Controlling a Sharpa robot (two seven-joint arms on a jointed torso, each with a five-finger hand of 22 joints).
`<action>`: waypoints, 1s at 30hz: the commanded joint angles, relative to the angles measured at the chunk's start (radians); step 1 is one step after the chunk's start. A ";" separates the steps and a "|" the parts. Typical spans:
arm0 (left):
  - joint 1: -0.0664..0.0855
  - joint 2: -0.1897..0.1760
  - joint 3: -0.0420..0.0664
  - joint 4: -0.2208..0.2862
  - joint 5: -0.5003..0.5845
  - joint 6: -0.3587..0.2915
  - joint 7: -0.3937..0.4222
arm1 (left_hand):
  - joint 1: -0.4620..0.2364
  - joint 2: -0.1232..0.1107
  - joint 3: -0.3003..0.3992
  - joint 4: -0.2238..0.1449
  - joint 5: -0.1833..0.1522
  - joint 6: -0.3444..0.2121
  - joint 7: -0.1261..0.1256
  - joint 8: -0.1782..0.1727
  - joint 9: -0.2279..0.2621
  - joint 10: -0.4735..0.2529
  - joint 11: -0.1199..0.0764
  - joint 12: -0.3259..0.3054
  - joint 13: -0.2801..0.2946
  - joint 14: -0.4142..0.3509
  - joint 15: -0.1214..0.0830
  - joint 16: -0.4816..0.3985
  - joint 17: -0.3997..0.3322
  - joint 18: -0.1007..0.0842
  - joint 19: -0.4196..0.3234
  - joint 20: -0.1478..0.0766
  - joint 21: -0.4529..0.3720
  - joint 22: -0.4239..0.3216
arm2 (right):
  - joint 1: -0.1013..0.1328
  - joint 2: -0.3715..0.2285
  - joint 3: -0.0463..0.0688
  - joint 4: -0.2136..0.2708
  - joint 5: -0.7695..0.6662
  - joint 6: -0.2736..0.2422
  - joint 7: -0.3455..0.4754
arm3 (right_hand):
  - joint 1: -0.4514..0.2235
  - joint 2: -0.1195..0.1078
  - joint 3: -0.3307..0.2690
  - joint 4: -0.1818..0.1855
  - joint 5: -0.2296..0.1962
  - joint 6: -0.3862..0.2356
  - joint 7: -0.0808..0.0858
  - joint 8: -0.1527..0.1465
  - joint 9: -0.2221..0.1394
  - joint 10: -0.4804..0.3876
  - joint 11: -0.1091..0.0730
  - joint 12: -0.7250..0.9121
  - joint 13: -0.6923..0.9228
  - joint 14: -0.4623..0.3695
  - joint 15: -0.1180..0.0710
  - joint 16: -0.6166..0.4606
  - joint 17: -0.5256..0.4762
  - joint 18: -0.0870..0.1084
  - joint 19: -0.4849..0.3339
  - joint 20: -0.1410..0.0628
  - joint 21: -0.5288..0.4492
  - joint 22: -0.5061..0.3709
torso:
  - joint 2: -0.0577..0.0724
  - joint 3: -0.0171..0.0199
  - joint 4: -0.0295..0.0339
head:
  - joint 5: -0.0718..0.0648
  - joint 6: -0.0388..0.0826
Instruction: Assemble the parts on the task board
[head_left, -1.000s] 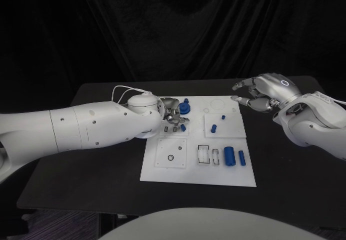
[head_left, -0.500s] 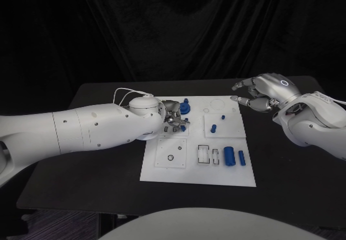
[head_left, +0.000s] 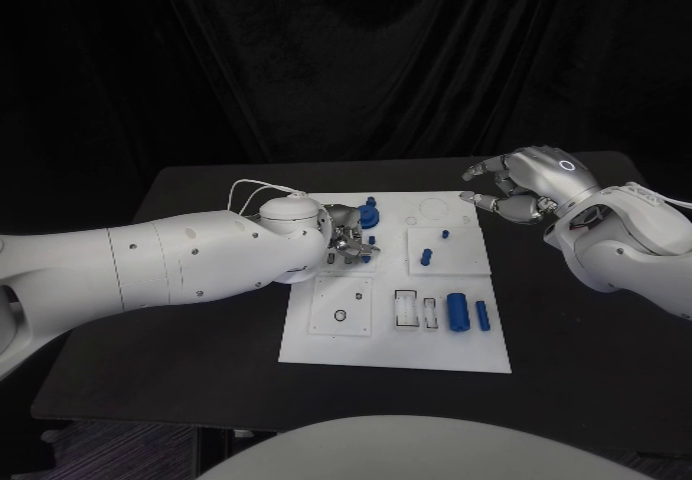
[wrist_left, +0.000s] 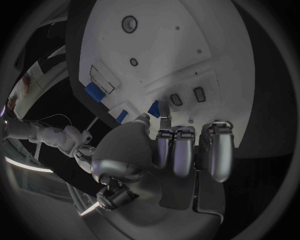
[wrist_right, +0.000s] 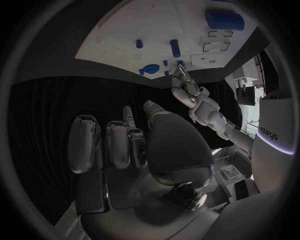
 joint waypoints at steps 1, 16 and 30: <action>-0.003 0.004 0.001 -0.002 0.000 0.017 0.017 | 0.012 0.001 0.009 -0.002 0.007 0.010 -0.001 -0.012 -0.002 0.106 -0.005 0.003 0.263 0.106 -0.008 0.003 0.263 -0.013 -0.004 -0.005 -0.005 0.075 | -0.002 0.001 0.001 0.000 -0.003 0.006 -0.020 | 0.000 0.006 0.001 0.006 0.003 0.008 0.001 0.004 -0.002 0.104 0.007 0.003 0.263 0.073 0.009 -0.004 0.109 -0.018 0.025 0.007 -0.005 0.194 | 0.000 0.0003 -0.0004 | 0.000 0.000; -0.004 0.007 0.001 -0.009 0.000 0.013 0.027 | 0.035 -0.004 0.030 -0.008 0.064 0.023 0.004 -0.072 0.001 0.106 -0.001 0.003 0.263 0.106 -0.006 0.003 0.263 -0.011 -0.007 -0.003 -0.012 0.071 | -0.002 -0.002 0.001 0.003 -0.003 0.005 -0.018 | 0.031 0.004 0.020 -0.012 0.073 0.018 0.002 -0.008 -0.018 0.104 0.008 0.003 0.263 0.072 0.009 -0.005 0.105 -0.017 0.024 0.008 -0.010 0.193 | 0.000 -0.0007 -0.0002 | -0.002 0.000; -0.005 0.006 0.001 -0.013 0.000 0.014 0.046 | 0.048 -0.013 0.050 -0.009 0.110 0.013 0.012 -0.117 0.009 0.106 0.006 0.003 0.263 0.106 0.001 0.003 0.263 -0.010 -0.012 0.002 -0.020 0.066 | -0.002 -0.002 0.001 0.007 -0.003 -0.002 -0.009 | 0.042 0.003 0.032 -0.018 0.100 0.023 0.000 -0.012 -0.023 0.104 0.006 0.003 0.263 0.072 0.008 -0.004 0.106 -0.018 0.025 0.007 -0.008 0.194 | 0.000 -0.0005 0.0002 | -0.001 0.000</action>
